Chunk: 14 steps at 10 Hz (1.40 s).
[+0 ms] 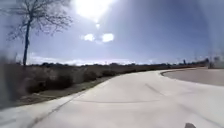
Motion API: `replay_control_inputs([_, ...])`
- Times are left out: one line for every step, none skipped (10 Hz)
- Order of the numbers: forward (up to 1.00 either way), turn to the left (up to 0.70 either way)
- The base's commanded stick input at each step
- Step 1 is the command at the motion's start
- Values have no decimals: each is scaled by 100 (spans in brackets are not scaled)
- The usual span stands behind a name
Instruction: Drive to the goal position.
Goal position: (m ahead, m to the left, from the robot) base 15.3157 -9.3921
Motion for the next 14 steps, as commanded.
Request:
replay_control_inputs([100, -40])
replay_control_inputs([100, -40])
replay_control_inputs([100, -40])
replay_control_inputs([100, -39])
replay_control_inputs([100, -24])
replay_control_inputs([100, -9])
replay_control_inputs([100, 0])
replay_control_inputs([100, 0])
replay_control_inputs([100, 0])
replay_control_inputs([100, 0])
replay_control_inputs([100, 0])
replay_control_inputs([100, 0])
replay_control_inputs([100, 0])
replay_control_inputs([100, 0])
